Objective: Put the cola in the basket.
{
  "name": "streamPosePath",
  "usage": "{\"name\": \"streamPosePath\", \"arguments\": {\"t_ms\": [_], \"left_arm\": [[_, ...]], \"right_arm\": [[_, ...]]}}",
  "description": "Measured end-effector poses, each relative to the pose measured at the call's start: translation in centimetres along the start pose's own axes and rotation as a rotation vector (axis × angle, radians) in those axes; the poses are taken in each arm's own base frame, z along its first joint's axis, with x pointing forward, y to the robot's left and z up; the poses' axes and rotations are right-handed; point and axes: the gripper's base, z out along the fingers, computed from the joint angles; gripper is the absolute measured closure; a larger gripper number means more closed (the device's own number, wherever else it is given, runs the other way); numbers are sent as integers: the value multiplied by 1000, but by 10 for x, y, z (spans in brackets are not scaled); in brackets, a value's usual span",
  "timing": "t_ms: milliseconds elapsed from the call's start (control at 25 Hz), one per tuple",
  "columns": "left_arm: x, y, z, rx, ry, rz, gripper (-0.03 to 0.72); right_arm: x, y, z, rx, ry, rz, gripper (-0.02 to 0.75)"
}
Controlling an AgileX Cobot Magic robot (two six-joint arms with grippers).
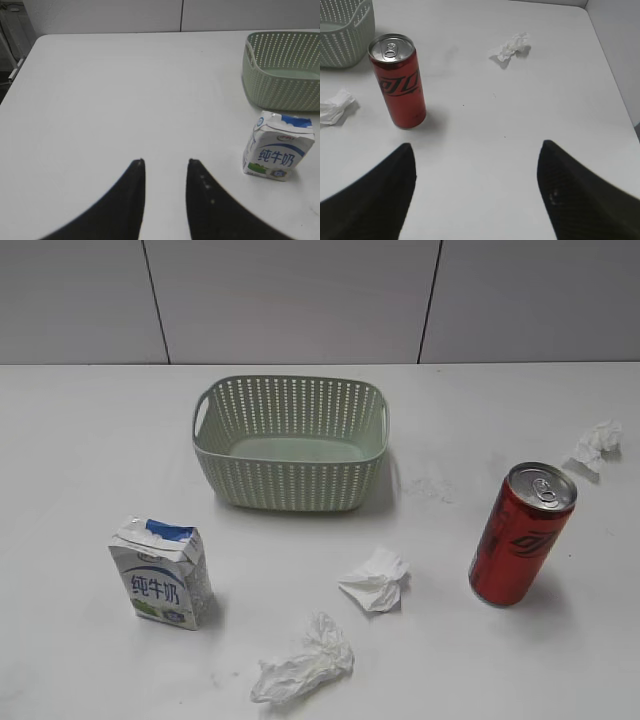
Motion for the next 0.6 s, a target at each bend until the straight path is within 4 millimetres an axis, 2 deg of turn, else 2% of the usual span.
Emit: {"name": "streamPosePath", "arguments": {"t_ms": [480, 600], "left_arm": [[0, 0, 0, 0, 0, 0, 458], [0, 0, 0, 0, 0, 0, 458]], "right_arm": [[0, 0, 1, 0, 4, 0, 167], [-5, -1, 9, -3, 62, 4, 167]]}}
